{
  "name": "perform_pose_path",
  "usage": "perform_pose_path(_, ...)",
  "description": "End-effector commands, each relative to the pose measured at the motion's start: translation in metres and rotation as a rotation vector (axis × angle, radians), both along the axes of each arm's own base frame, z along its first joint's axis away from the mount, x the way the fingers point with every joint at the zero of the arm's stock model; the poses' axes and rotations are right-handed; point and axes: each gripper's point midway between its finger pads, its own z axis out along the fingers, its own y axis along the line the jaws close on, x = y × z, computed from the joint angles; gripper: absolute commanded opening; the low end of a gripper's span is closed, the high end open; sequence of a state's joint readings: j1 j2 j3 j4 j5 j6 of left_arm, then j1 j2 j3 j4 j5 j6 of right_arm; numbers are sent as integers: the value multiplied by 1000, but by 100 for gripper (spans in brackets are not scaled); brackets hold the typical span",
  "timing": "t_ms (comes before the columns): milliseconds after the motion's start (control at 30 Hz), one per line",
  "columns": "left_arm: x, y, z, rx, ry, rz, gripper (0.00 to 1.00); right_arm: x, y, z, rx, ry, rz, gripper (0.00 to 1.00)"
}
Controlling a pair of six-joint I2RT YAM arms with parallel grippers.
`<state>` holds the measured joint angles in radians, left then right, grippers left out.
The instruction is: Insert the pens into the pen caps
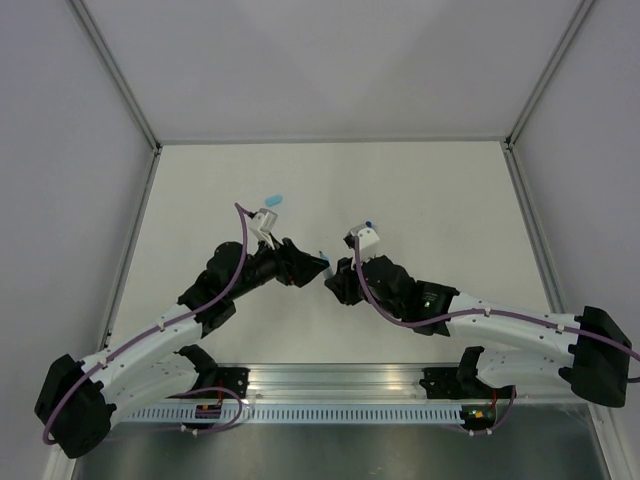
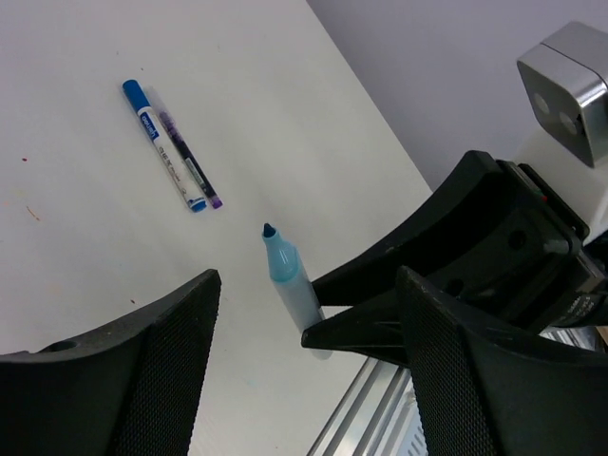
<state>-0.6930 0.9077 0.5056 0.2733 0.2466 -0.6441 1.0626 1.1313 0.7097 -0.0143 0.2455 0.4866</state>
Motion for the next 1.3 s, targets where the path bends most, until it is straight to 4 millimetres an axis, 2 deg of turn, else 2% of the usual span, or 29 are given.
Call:
perform_pose_path(0, -3, -2, 8, -42, -18, -14, 78, 9, 15, 37, 87, -78, -75, 0)
perform_pose_path(133, -3, 1, 5, -34, -9, -3, 73, -2, 29, 45, 96, -98, -61, 0)
perform_pose_path(333, -6, 5, 7, -46, -8, 4, 59, -10, 42, 52, 97, -120, -62, 0)
perform_pose_path(433, -9, 3, 10, -51, -14, -16, 39, -12, 45, 55, 105, -124, -55, 0)
perform_pose_path(467, -11, 3, 12, -54, -22, -24, 29, -12, 45, 57, 107, -126, -55, 0)
perform_pose_path(533, -17, -1, 18, -69, -48, -68, 18, -14, 46, 59, 111, -128, -43, 2)
perform_pose_path(567, -21, -1, 23, -79, -68, -87, 4, -17, 46, 62, 120, -127, -27, 6)
perform_pose_path(600, -26, -3, 27, -90, -80, -118, 2, -18, 46, 62, 115, -136, -10, 10)
perform_pose_path(633, -30, -3, 34, -119, -109, -135, 2, -21, 47, 65, 120, -140, 13, 22)
perform_pose_path(667, -35, -3, 38, -136, -128, -155, 2, -28, 48, 67, 127, -141, 55, 27)
perform_pose_path(733, -51, -3, 52, -179, -181, -222, 2, -35, 48, 72, 144, -147, 106, 37)
perform_pose_path(767, -58, -3, 63, -209, -226, -252, 2, -46, 47, 74, 168, -139, 159, 39)
perform_pose_path(867, -88, -1, 84, -263, -322, -386, 2, -60, 45, 82, 235, -145, 228, 39)
perform_pose_path(967, -102, 3, 92, -297, -367, -435, 2, -75, 50, 87, 274, -138, 314, 38)
perform_pose_path(1133, -114, 6, 100, -324, -410, -481, 2, -92, 59, 85, 295, -106, 410, 31)
perform_pose_path(1267, -121, 6, 101, -331, -425, -516, 2, -97, 59, 81, 309, -82, 428, 29)
